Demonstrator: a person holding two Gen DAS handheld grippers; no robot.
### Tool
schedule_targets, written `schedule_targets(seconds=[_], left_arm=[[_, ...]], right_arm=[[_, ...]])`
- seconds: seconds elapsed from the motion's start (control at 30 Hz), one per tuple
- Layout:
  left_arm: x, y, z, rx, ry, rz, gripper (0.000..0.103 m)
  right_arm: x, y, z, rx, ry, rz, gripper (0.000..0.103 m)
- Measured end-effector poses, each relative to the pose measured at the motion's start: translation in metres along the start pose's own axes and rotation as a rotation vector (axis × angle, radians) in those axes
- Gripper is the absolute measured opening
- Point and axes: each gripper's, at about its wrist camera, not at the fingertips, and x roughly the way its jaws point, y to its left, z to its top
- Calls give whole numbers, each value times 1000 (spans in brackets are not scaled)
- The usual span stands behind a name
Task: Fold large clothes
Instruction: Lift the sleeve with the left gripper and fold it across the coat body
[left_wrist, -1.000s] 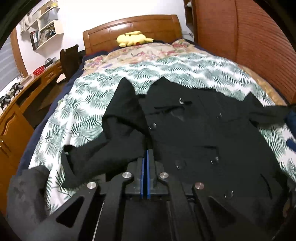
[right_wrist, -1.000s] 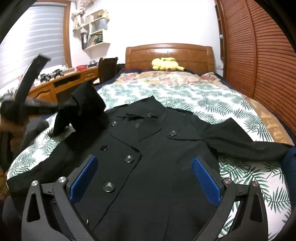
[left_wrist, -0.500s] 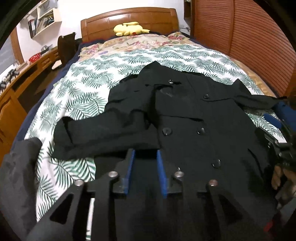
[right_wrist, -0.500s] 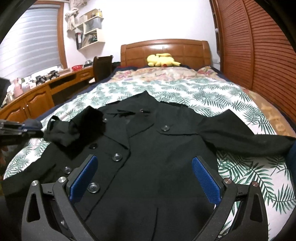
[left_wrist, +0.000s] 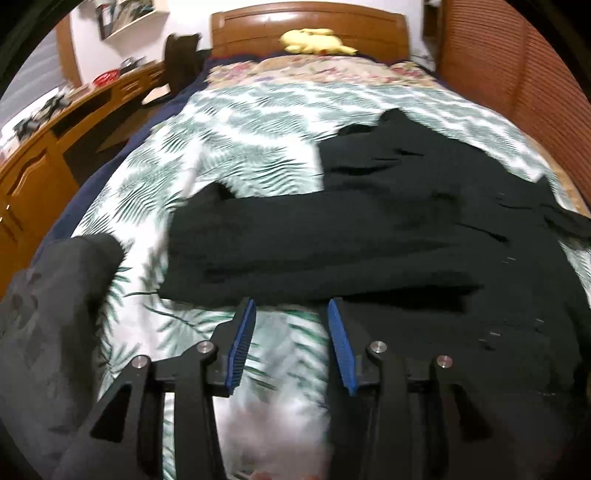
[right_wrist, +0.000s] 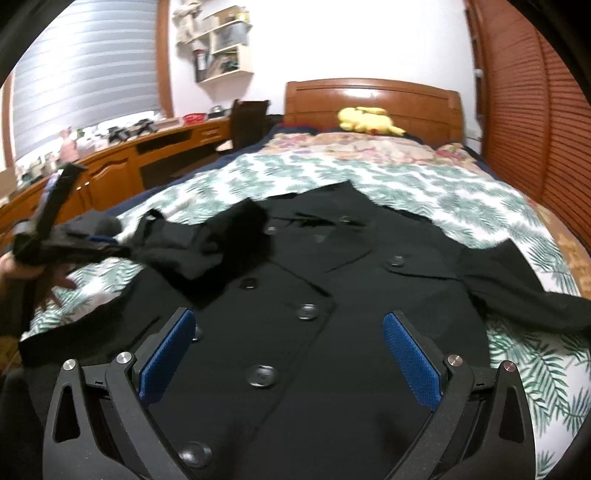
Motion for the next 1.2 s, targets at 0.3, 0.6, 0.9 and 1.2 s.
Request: schedule_targets(seconds=[0.3,0.6,0.9,1.2], left_arm=[[46,62,15,-84,43,54,42],[74,78,20,-126,86,47,45],[83,75,17,-154,107,65,45],[82,70,16,-121,127,44,38]], right_arm=[[20,49,-10,-117,57,70,103],[26,48,-16,-105,87,92,103],[22,48,-17,-104,80,96,103],[17,46,-17,-105,73,97,103]])
